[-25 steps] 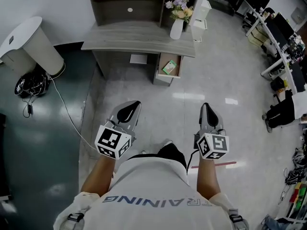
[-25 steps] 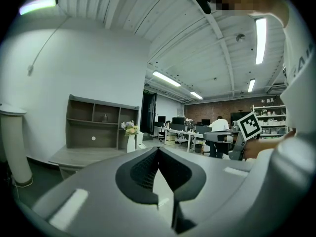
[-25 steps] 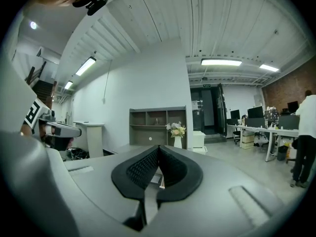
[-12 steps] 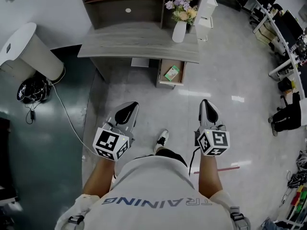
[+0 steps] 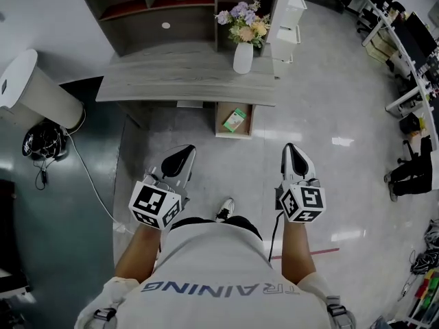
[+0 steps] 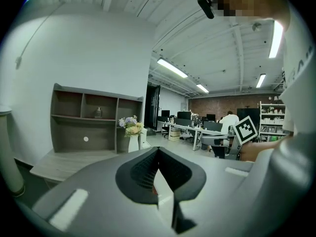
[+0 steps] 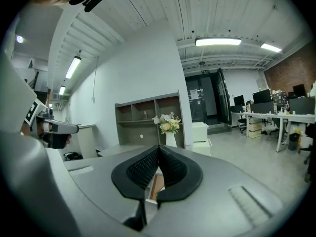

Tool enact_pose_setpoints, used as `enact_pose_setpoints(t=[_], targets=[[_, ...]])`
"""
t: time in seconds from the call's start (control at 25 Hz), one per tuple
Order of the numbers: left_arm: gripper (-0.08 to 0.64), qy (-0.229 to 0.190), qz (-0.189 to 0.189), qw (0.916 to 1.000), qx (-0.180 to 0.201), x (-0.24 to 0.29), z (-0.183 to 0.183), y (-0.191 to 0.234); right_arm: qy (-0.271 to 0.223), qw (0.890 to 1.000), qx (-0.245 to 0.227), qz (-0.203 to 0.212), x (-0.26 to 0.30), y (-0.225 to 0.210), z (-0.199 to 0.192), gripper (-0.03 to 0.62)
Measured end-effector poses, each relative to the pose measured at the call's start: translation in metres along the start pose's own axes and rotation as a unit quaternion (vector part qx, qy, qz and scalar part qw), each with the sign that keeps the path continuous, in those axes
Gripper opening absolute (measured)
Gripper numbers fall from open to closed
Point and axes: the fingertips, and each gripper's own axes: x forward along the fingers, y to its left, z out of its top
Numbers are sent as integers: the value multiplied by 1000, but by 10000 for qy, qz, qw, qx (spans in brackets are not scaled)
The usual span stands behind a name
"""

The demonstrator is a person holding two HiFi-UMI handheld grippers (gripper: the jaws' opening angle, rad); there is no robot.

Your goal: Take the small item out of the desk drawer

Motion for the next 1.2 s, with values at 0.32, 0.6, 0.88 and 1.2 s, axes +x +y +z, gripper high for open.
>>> enact_pose_setpoints(t=[0.32, 0.6, 0.88, 1.2], targets=[[0, 402, -180, 9989, 185, 56, -7, 2, 46, 9990, 430, -95, 33, -35, -30, 15], [-2, 590, -630, 9961, 195, 105, -21, 14, 204, 9950, 611, -762, 34, -70, -51, 15], [-1, 690, -987, 9926, 157, 137, -32, 79, 315, 9896, 688, -1221, 75, -52, -54, 15], [-2, 995, -1613, 9804, 540, 174, -61, 155, 548, 9856, 785, -1397, 154, 1, -76, 15]])
